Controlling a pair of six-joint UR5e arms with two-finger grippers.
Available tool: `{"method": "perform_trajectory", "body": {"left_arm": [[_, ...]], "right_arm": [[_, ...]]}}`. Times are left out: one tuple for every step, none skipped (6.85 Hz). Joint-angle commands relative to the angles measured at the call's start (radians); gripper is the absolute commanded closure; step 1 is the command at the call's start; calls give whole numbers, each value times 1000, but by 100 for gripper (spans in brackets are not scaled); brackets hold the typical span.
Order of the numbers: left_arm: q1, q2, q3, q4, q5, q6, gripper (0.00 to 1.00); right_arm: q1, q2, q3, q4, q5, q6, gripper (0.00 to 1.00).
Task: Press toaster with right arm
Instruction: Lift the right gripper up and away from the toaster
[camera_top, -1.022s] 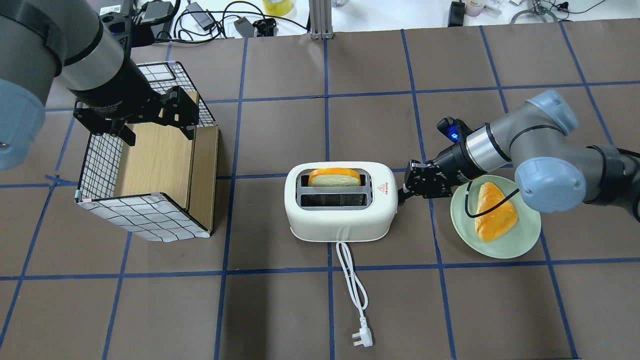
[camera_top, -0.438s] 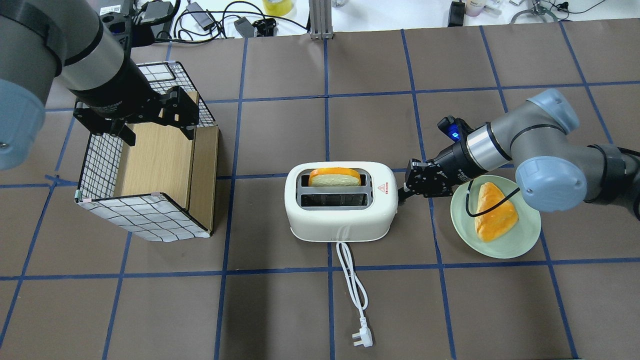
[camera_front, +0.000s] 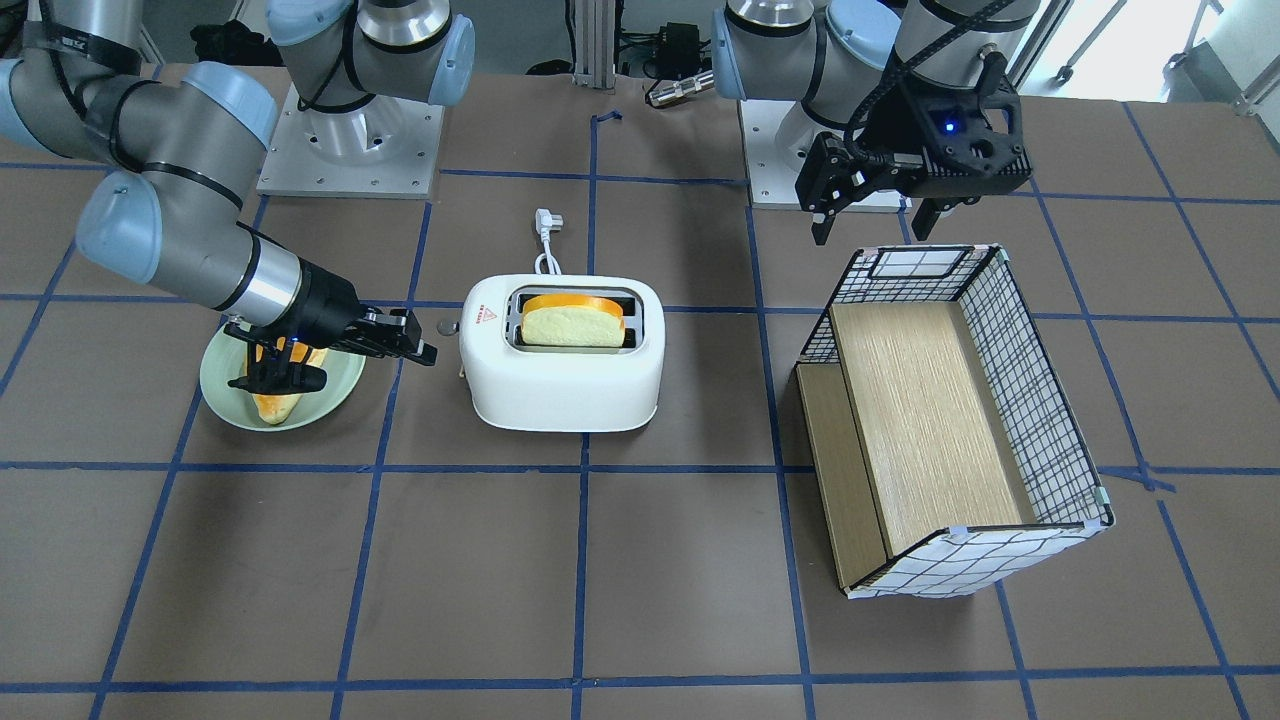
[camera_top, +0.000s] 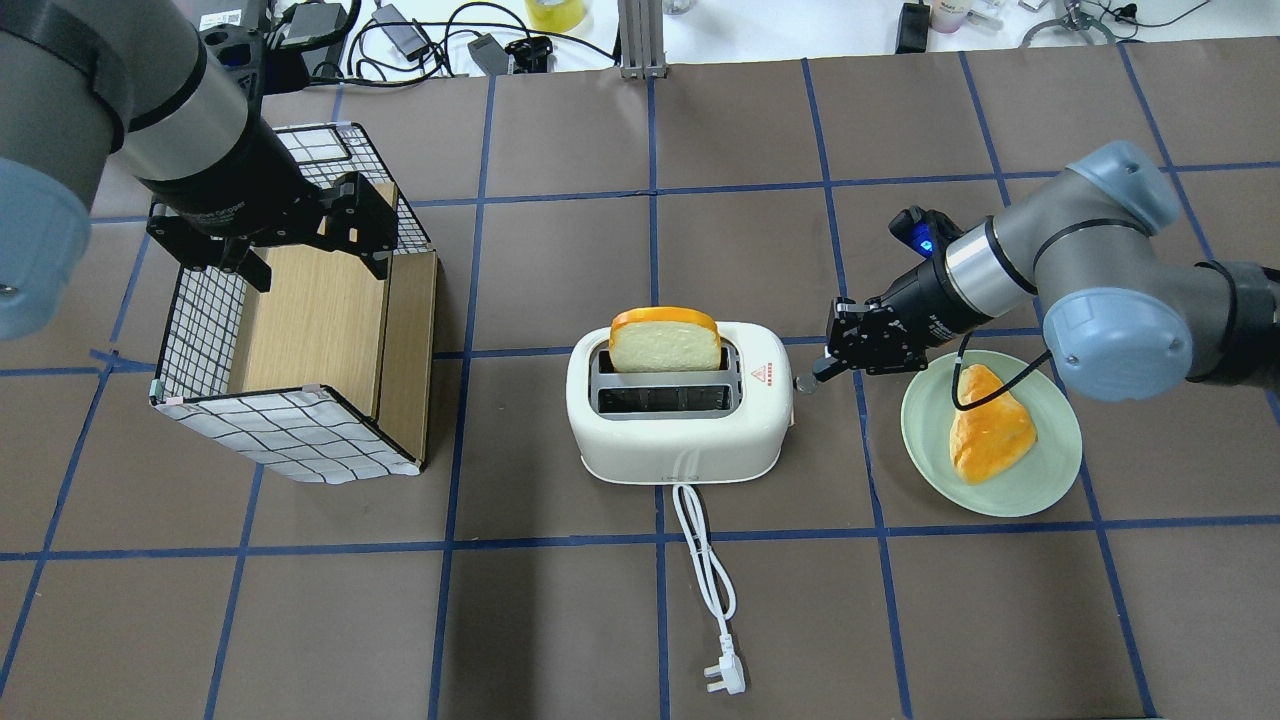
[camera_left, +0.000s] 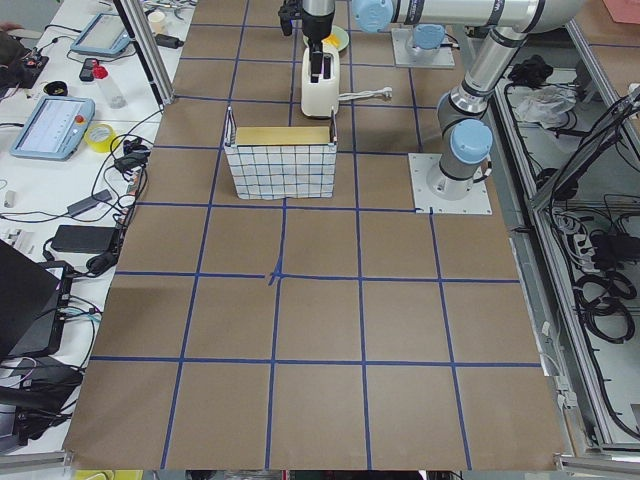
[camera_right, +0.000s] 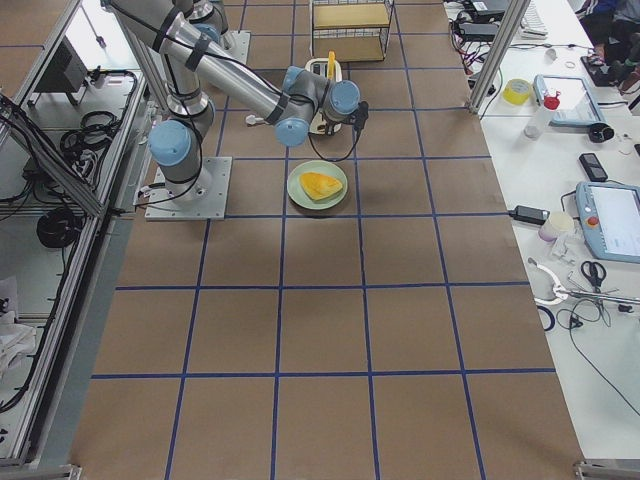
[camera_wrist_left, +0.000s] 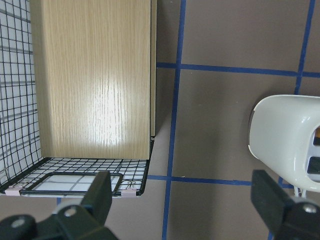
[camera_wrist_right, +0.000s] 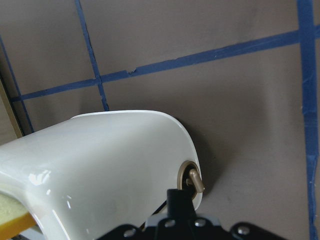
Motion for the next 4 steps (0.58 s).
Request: {"method": "perform_trajectory", "body": {"left_arm": [[0, 0, 0, 0, 0, 0, 0], [0, 0, 0, 0, 0, 0, 0], [0, 0, 0, 0, 0, 0, 0], [2, 0, 0, 0, 0, 0, 0]], "right_arm": [[4, -7, -88, 48, -52, 14, 100], [5, -15, -164, 111, -93, 14, 100], [14, -21, -257, 195, -165, 16, 100], [40, -21, -371, 287, -236, 23, 100]]}}
